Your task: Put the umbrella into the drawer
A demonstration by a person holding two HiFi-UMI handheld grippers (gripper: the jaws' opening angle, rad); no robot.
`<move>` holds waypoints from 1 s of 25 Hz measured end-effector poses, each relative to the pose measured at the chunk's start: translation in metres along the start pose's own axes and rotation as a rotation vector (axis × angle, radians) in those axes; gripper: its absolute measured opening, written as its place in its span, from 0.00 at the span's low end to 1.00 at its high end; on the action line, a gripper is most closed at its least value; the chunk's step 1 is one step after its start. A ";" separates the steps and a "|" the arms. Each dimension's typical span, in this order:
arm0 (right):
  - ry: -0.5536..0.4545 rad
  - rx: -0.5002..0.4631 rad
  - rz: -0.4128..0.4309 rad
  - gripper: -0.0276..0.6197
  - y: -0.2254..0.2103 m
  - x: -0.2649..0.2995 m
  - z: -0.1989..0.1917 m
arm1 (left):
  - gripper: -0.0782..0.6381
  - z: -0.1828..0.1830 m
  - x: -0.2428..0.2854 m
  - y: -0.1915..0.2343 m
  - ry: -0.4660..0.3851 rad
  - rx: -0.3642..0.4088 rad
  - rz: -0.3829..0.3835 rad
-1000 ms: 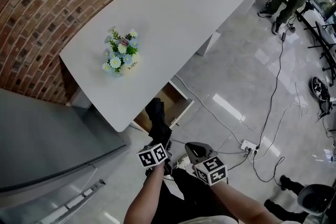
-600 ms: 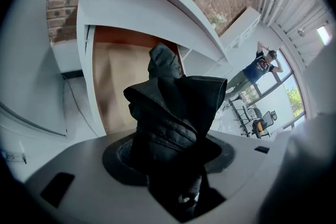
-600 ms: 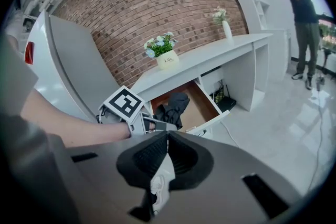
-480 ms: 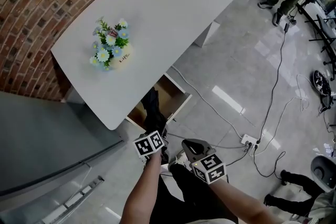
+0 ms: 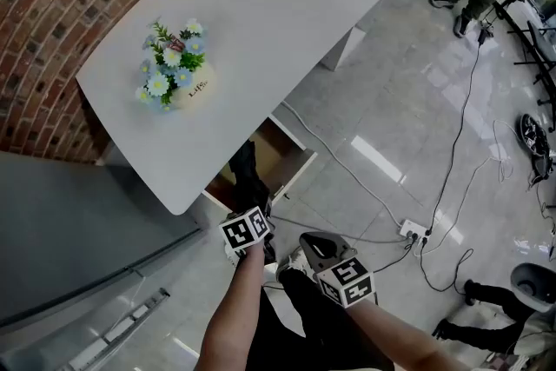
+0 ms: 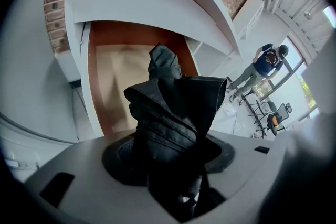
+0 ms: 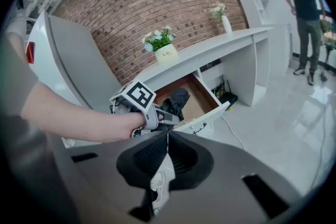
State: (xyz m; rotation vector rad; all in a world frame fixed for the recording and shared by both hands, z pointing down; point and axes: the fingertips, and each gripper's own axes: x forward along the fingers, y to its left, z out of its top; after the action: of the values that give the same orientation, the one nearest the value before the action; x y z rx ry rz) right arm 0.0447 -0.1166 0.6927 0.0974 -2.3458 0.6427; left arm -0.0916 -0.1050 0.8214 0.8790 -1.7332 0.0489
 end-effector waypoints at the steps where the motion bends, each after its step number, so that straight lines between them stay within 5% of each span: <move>1: 0.001 -0.002 0.001 0.07 -0.001 0.001 -0.001 | 0.45 0.001 0.002 0.001 -0.001 -0.002 0.002; 25: -0.005 0.029 -0.021 0.07 -0.018 0.010 0.002 | 0.47 -0.001 0.019 0.008 0.110 -0.130 -0.010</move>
State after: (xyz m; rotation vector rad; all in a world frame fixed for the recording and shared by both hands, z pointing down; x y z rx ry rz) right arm 0.0399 -0.1317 0.7057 0.1361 -2.3383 0.6668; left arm -0.0969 -0.1082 0.8408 0.7750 -1.6107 -0.0220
